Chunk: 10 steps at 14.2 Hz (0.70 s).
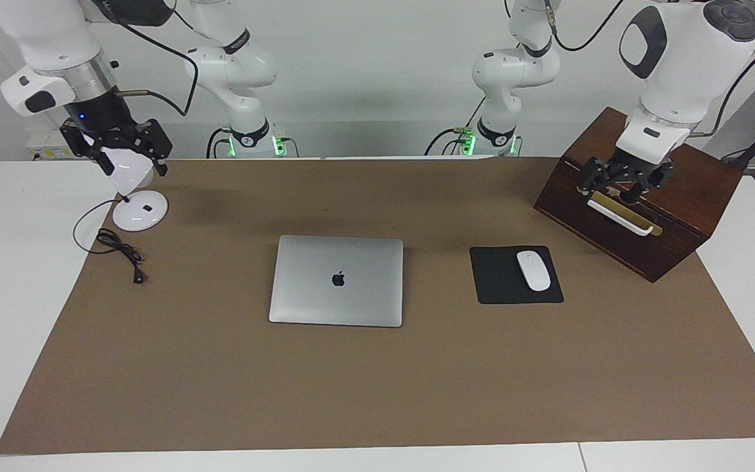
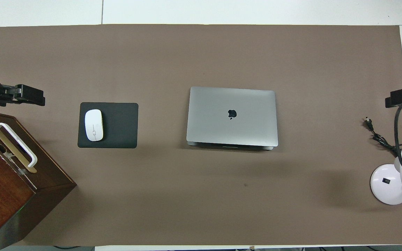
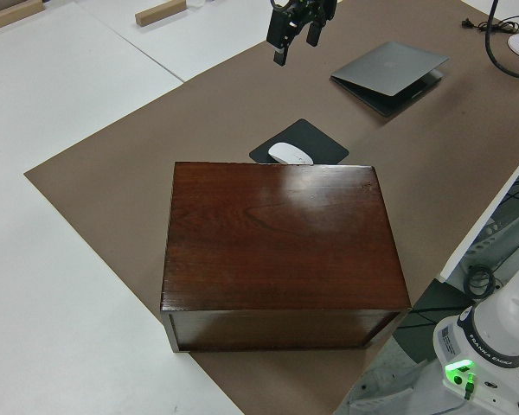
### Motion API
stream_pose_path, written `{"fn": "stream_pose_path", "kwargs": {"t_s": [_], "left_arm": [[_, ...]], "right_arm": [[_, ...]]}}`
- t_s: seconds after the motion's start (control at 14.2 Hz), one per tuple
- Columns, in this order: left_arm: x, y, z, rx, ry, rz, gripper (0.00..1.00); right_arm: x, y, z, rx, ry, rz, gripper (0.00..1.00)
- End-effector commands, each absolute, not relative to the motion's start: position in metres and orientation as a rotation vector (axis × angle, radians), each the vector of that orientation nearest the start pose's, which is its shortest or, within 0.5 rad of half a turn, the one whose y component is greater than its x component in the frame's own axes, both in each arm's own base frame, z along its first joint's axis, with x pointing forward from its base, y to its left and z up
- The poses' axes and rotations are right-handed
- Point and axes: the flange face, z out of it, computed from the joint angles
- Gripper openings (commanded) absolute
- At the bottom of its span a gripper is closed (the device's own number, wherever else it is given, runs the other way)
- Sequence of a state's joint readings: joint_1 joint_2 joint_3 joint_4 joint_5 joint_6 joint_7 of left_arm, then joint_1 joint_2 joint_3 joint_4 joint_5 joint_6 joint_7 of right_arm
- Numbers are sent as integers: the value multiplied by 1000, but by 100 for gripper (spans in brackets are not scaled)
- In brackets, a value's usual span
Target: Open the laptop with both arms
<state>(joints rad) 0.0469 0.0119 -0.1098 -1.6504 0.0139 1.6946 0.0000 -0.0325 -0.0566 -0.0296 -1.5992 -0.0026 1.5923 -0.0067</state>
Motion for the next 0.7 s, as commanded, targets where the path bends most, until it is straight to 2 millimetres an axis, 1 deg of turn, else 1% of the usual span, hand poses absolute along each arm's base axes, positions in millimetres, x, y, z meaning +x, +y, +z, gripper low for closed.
{"fn": "stream_pose_path", "kwargs": {"t_s": [0.0,0.21,0.28,0.35,0.42,0.63], "left_arm": [[565,-30,591,-3134,85,-44,100],[565,-28,591,-3134,78,-39,100],[565,-28,591,-3134,78,-41,100],[565,-28,591,-3136,78,-41,100],[565,-28,591,-3134,78,-41,100],[565,-27,591,-3134,73,-39,100]], "right_arm": [[534,-40,647,-3150,65,-86,100],[533,-39,648,-3150,63,-86,100],[532,-44,649,-3149,80,-89,100],[532,-53,649,-3148,101,-89,100],[529,-59,653,-3147,111,-100,100],[525,-58,659,-3147,104,-122,100]]}}
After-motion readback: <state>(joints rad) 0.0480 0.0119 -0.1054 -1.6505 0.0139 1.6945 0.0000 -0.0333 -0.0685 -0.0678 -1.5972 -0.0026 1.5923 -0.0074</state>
